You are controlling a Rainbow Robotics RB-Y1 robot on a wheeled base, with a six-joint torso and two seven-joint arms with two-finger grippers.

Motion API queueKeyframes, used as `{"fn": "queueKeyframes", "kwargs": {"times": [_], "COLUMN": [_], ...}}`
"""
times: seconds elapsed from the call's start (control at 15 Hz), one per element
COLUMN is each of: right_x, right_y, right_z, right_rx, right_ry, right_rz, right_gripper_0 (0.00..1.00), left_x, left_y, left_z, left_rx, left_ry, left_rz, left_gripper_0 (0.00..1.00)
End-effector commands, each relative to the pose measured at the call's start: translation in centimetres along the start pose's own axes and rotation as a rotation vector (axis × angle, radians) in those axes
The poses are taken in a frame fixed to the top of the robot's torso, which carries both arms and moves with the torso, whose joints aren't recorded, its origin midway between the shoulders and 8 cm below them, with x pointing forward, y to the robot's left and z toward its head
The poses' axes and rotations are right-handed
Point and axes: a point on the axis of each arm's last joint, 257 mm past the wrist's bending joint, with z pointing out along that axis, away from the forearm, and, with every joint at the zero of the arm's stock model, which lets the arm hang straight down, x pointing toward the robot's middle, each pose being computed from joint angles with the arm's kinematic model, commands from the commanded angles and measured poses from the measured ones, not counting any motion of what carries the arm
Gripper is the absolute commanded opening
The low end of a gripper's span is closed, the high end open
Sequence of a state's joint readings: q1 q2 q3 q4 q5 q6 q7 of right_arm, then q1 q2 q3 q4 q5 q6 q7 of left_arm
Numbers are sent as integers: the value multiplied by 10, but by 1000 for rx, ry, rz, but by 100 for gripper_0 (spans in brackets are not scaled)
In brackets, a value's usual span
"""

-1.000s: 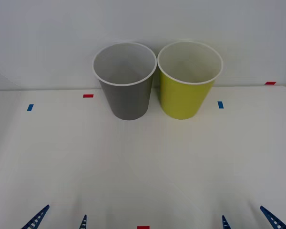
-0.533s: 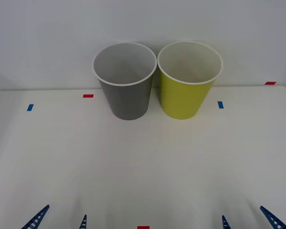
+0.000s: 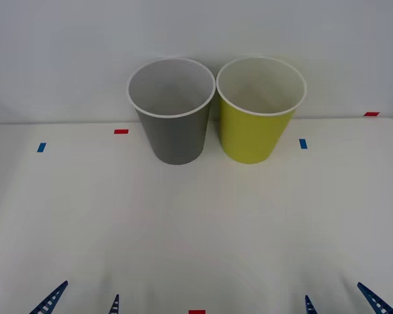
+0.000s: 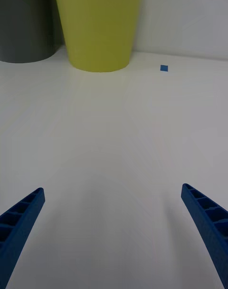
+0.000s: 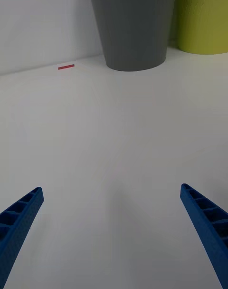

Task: Put cans in the gray bin and PET bottles in the light green bin.

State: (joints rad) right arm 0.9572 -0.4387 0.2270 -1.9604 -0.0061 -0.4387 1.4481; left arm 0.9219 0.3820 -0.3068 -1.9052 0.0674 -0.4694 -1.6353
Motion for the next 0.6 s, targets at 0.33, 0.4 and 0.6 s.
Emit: {"fn": "queueKeyframes", "kwargs": {"times": [0.33,0.4,0.6], "right_x": [0,0,0], "right_y": [0,0,0], "right_z": [0,0,0], "right_rx": [0,0,0], "right_ry": [0,0,0], "right_rz": [0,0,0], "right_gripper_0": [100,100,100], "left_x": [0,0,0], "left_y": [0,0,0], "left_z": [0,0,0], "left_rx": [0,0,0], "left_ry": [0,0,0], "left_rz": [0,0,0], "left_gripper_0": [100,100,100]}}
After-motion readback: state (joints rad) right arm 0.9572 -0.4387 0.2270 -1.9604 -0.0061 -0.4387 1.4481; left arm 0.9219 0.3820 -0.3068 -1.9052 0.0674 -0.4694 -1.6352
